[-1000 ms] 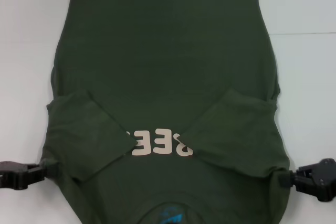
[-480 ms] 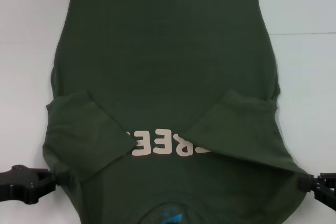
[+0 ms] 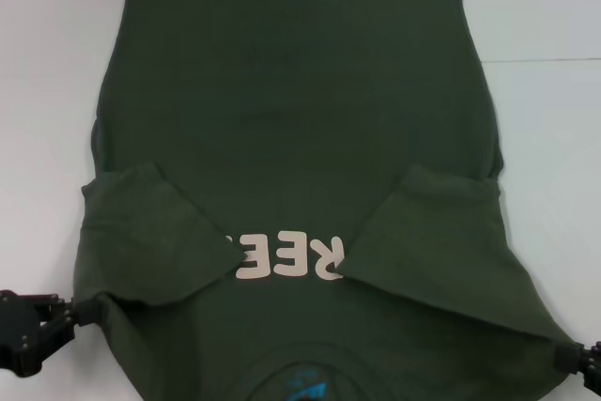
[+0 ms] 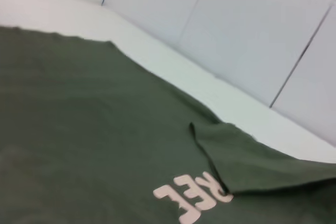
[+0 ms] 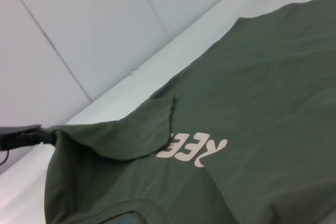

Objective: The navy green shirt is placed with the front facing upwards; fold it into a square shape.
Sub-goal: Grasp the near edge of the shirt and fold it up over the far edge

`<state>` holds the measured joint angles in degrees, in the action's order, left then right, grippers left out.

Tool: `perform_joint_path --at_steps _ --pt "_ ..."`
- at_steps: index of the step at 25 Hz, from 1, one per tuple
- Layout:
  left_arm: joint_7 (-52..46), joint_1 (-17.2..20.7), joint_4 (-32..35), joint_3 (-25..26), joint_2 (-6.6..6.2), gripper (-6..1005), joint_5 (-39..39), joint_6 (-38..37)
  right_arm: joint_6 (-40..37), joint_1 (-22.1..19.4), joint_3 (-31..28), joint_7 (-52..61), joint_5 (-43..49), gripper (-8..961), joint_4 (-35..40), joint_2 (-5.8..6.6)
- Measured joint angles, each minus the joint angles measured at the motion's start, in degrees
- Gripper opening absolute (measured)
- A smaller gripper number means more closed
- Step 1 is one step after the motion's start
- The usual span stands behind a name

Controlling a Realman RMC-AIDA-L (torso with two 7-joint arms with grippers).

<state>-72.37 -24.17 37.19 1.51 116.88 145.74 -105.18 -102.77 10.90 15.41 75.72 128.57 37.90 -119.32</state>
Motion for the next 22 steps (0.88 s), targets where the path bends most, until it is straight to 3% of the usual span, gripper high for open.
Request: perform_joint_path --at_steps 22 --pt "7.91 3.16 0.57 0.97 0.47 29 -0.21 -3.64 -2.11 -3.09 -4.79 -1.64 -0.38 42 -0.20 0.70"
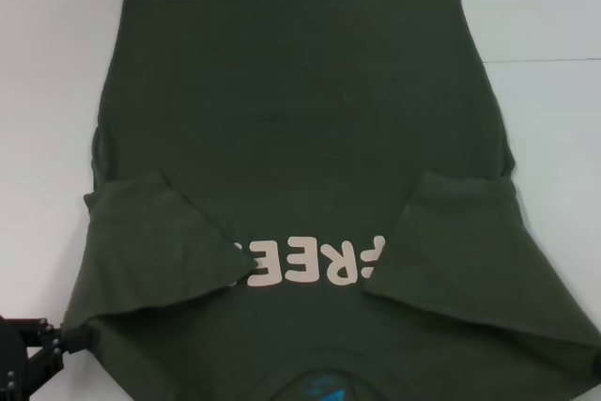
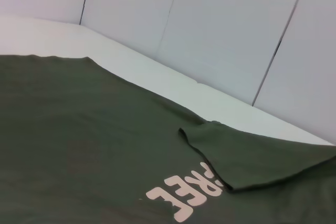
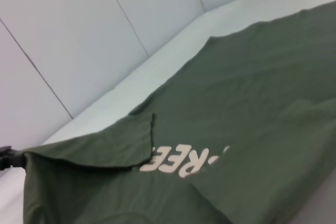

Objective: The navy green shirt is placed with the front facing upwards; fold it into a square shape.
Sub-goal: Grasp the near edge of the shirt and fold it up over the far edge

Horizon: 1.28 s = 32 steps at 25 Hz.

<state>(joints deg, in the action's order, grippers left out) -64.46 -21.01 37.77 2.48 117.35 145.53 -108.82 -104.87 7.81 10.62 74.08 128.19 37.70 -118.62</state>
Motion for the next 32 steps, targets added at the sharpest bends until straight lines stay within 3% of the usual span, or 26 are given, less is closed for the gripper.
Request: perform_joint_path --at_steps 8,17,32 --pt "2.37 1.21 0.23 2.17 0.20 28 -0.14 -0.31 -2.80 -1.31 -2.80 -2.27 0.32 42 0.00 0.74" --pt "14.72 2.93 -2.06 2.58 2.05 29 -2.15 -1.21 -3.43 -1.66 -3.27 -5.90 0.26 42 -1.65 0.70" --pt "16.89 4.25 -2.30 8.55 1.93 28 -2.73 -0.26 -4.50 -1.35 -7.11 -9.99 -0.12 42 -4.81 1.66"
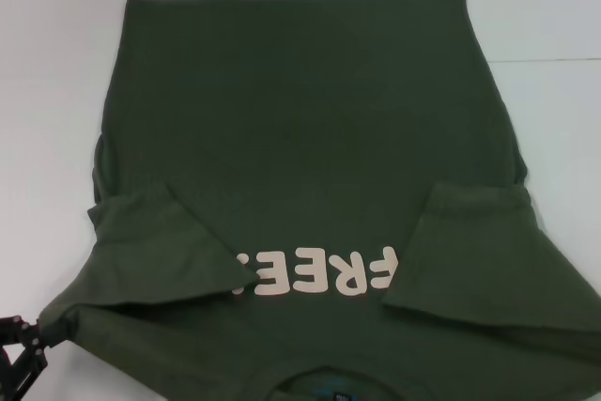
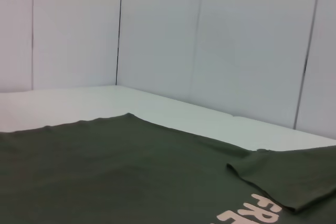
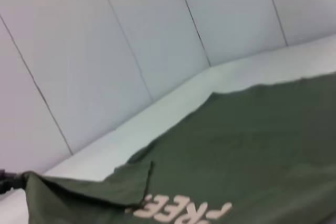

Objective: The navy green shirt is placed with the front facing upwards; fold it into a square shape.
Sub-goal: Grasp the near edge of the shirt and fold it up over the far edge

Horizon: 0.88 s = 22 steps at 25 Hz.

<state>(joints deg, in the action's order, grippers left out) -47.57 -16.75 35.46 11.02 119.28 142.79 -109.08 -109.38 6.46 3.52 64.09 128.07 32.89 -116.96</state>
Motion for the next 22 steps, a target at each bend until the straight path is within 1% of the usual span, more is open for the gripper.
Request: perform_joint_path --at_steps 4,6,11,14,19,22 --pt "0.02 -0.05 -0.38 0.07 0.00 29 -1.23 0.05 -1.63 1.53 -2.01 -1.65 -0.03 43 -1.20 0.30" --pt "0.03 -0.09 -0.72 0.08 0.00 29 -2.24 0.10 -1.90 2.92 -2.90 -1.70 -0.06 43 -1.58 0.32" --pt "-0.04 -0.34 -1.55 0.11 -0.04 29 -3.88 0.11 -1.98 4.47 -3.70 -1.84 -1.05 43 -1.86 0.10" --pt "-0.18 -0.31 -1.67 0.32 -0.04 29 -4.83 0.14 -1.89 5.16 -4.54 -1.88 -1.41 43 -1.98 0.02" --pt "-0.54 -0.05 -2.36 2.07 -0.05 28 -5.97 1.24 -1.44 5.70 -6.53 -2.11 -3.01 43 -3.94 0.45" --pt "-1.50 -0.11 -3.06 2.86 -0.14 29 -6.55 2.31 -1.05 5.99 -6.58 -2.15 -4.76 43 -4.11 0.31"
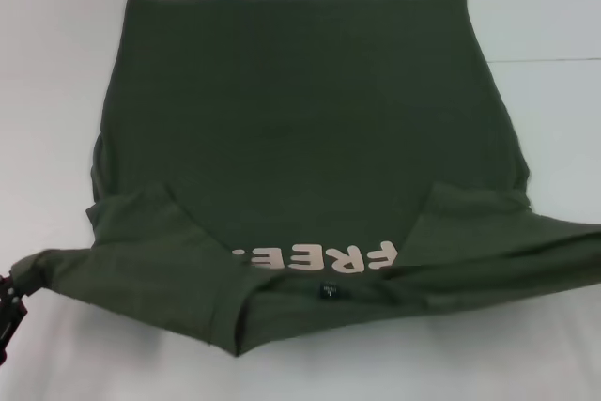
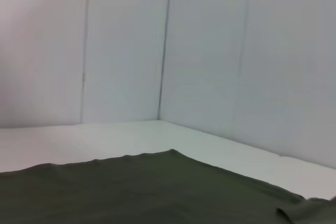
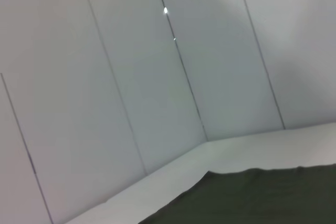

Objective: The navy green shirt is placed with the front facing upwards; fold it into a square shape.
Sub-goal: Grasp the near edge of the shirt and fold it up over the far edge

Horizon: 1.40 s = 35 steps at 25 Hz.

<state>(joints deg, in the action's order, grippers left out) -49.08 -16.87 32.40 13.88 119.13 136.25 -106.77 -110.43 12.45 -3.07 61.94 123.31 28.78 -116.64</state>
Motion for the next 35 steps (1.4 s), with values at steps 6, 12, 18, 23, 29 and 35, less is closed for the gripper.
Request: perform_joint_path --at_steps 6,12,18,23,29,35 --pt "-2.90 -0.23 -2.19 0.26 -0.13 29 -2.93 2.90 1.80 1.10 -0.30 -1.01 -0.56 43 -1.51 -0.69" --pt "-3.50 -0.57 -3.04 0.28 -0.22 29 -4.15 3.72 3.13 1.34 -0.68 -1.84 -1.83 43 -3.12 -0.55" --pt "-3.28 -0.48 -2.97 0.26 -0.33 29 -4.15 3.81 4.20 1.16 -1.46 -2.50 -1.93 43 -3.69 -0.57" --pt "-0.33 0.42 -2.73 -0.43 0.00 29 -3.60 2.11 3.60 -0.06 -1.50 -3.67 -1.95 43 -3.71 -0.44" --pt "7.03 3.18 -2.32 -0.47 0.86 28 -3.34 -4.46 2.90 -2.31 -1.50 -5.73 -1.93 43 -3.17 -1.12" --pt "11.43 6.25 -1.40 -1.36 2.05 28 -3.23 -8.50 0.12 -5.14 -1.14 -9.98 -1.55 43 -3.12 -1.66"
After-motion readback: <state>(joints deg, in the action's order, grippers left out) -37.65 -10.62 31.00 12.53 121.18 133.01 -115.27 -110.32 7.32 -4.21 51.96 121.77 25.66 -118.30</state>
